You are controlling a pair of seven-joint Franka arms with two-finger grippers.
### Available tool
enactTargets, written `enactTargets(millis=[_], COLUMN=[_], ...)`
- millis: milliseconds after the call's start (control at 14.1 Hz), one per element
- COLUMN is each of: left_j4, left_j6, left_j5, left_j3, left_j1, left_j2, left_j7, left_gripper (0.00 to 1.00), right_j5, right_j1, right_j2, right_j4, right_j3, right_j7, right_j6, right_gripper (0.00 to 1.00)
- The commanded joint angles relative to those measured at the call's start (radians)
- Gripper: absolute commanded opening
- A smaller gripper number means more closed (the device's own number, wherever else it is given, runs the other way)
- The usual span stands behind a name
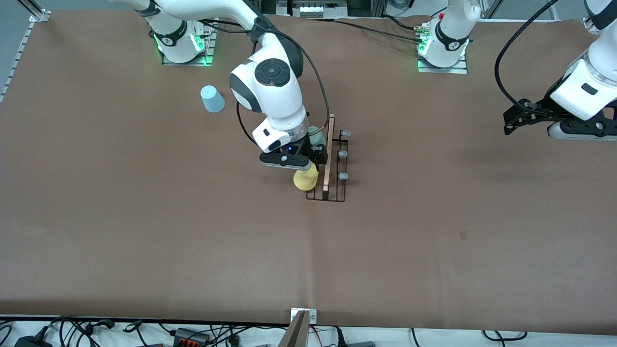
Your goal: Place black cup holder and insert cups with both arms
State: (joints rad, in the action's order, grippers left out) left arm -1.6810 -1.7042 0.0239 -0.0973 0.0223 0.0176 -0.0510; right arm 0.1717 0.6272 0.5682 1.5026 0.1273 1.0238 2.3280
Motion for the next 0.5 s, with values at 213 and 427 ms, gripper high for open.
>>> enactTargets(millis=[213,427], left_j4=[-0.008,-0.008], left_j6=[0.001,0.001], left_j5=[-0.021,-0.021], left_j3=[-0.002,-0.002], left_j1=[0.008,0.008], left_j2=[0.010,0.009], left_j7=[0.014,0.014], left_gripper=[1.00,1.00], right_j5=[-0.003,-0.003], right_j1=[-0.173,-0.309], right_j2=[-0.172,-0.278], right_j4=[0.076,0.094], right_j3=[-0.015,-0.014], right_j7=[-0.212,-0.446], right_j6=[-0.225,-0.376], right_gripper=[1.00,1.00])
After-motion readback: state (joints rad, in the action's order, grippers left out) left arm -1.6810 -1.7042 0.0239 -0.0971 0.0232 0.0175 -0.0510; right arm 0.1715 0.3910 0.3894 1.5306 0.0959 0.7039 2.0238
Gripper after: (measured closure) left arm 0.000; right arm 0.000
